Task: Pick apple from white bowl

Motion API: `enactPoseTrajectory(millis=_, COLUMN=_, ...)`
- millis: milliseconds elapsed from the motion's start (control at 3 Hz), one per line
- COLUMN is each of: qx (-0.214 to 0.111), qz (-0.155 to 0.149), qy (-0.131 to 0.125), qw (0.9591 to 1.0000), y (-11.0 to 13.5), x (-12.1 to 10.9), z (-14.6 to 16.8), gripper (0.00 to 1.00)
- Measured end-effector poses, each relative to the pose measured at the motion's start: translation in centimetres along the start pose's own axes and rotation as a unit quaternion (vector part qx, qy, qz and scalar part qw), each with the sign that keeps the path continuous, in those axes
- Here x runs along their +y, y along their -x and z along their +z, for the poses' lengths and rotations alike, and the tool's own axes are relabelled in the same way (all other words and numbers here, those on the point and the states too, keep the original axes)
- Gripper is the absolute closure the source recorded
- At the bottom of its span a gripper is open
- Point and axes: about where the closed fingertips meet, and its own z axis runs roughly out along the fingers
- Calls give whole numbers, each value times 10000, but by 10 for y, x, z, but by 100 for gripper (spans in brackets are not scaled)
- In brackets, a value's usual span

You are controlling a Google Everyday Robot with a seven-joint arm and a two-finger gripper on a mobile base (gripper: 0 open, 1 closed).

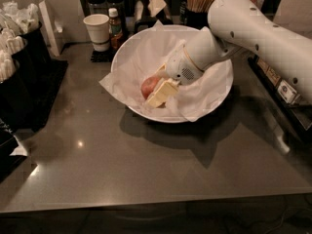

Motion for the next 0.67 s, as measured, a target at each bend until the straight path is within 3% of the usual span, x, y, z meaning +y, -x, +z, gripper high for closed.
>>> enactPoseTrajectory(millis=333, qx=2, qz=8, qy=117, qw=9999, y=-4, x=1, z=4, gripper=59)
enactPoseTrajectory(millis=667, qx=-102, qz=-48, qy=70, qw=9999, y=0, x=3, z=-13, gripper=82)
